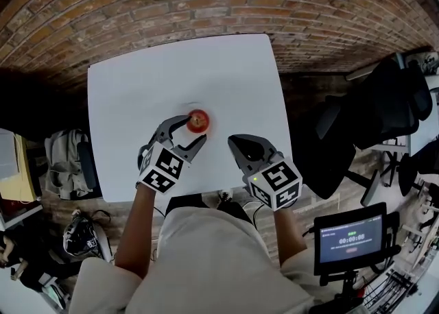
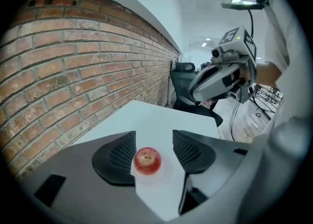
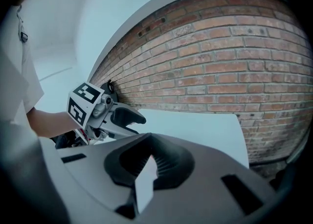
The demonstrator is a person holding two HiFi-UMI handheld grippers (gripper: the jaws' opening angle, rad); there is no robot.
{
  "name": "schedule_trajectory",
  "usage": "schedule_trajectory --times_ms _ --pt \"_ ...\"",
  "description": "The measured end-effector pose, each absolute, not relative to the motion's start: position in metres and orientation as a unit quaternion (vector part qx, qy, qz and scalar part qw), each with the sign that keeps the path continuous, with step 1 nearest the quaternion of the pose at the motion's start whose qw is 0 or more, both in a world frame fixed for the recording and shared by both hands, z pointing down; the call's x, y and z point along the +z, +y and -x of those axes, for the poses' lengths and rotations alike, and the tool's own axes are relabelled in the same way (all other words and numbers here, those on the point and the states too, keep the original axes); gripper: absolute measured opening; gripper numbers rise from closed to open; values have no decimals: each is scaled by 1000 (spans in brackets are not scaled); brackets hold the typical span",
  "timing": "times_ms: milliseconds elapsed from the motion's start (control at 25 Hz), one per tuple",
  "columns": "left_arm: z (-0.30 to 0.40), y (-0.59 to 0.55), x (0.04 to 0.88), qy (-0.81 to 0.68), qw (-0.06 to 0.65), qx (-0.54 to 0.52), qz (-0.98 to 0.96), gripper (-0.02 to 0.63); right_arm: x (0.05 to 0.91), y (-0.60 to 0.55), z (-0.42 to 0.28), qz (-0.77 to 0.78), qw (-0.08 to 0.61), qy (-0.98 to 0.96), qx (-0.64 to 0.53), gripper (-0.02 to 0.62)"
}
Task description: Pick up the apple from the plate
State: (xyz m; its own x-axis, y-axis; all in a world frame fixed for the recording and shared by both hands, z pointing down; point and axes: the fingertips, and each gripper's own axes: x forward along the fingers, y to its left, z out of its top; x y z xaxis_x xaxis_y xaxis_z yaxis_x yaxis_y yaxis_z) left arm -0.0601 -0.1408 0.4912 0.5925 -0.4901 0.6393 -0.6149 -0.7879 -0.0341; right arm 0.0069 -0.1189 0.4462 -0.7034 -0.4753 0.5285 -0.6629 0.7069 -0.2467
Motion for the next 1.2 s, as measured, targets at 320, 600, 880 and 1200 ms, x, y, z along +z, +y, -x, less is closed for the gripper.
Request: schedule_trajectory --times_ms 320,600,880,1200 --pt "62 -147 523 -300 120 333 -886 262 459 -121 -8 -318 228 -892 228 2" --pt "64 -154 548 -295 136 347 -880 273 468 -129 -4 -319 237 -889 227 2" --pt "62 -158 565 -287 141 362 -876 297 478 -134 -4 -322 242 -883 239 2" --pt "66 -163 587 -276 145 385 -869 333 492 -136 -2 -321 249 -878 253 2"
